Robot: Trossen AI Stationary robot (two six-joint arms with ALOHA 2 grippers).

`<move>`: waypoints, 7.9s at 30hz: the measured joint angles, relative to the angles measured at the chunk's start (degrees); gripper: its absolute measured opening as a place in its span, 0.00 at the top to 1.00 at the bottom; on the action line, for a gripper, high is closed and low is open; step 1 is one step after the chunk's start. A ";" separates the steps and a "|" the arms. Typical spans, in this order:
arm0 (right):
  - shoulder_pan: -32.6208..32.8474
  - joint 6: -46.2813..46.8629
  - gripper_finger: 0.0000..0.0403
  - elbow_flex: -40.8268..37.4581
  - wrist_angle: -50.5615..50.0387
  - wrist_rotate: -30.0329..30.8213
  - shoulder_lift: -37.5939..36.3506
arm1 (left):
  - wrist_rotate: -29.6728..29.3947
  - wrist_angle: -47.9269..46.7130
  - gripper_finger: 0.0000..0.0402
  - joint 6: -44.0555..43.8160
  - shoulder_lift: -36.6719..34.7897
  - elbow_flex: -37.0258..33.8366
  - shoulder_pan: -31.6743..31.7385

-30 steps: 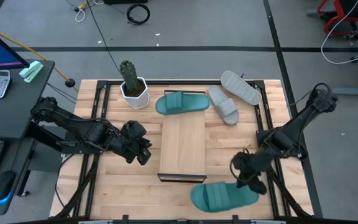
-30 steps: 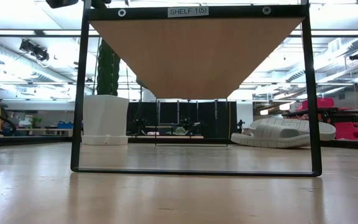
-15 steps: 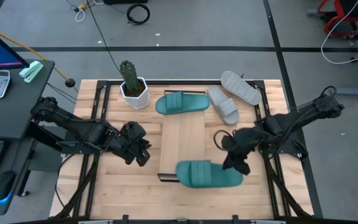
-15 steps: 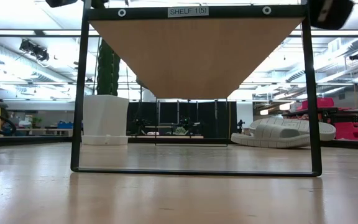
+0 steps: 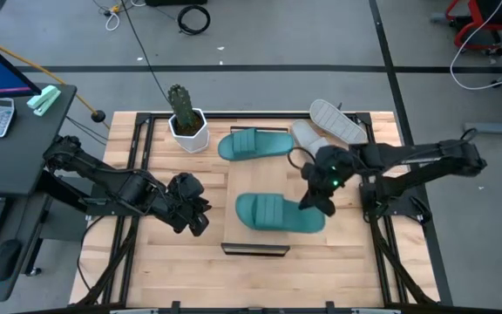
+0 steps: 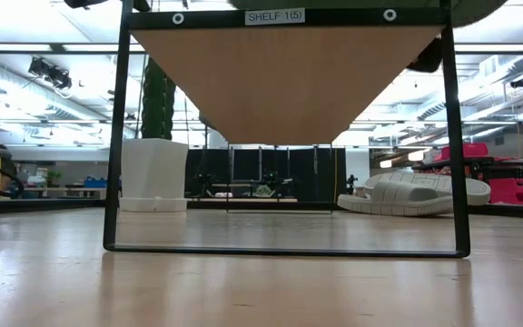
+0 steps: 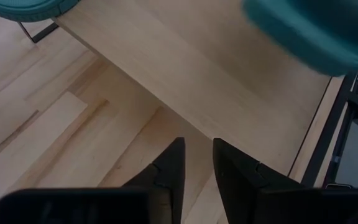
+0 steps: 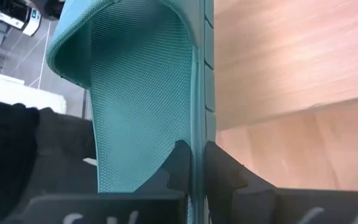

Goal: Pick and place slides into the shelf
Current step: Put the green slide on the shelf, then put the left gray slide on the shelf

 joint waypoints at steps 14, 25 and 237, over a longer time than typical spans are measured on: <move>-10.98 -11.97 0.93 2.80 -0.07 -5.44 6.90 | 0.00 0.16 0.77 -1.58 0.00 0.00 0.02; -16.26 -21.67 0.93 16.77 -4.67 -4.74 16.87 | -0.03 0.23 0.80 -3.05 0.00 0.00 0.02; -37.09 -0.22 0.67 -5.24 -29.96 24.09 -17.18 | 0.42 14.56 0.78 10.65 -0.02 0.02 9.97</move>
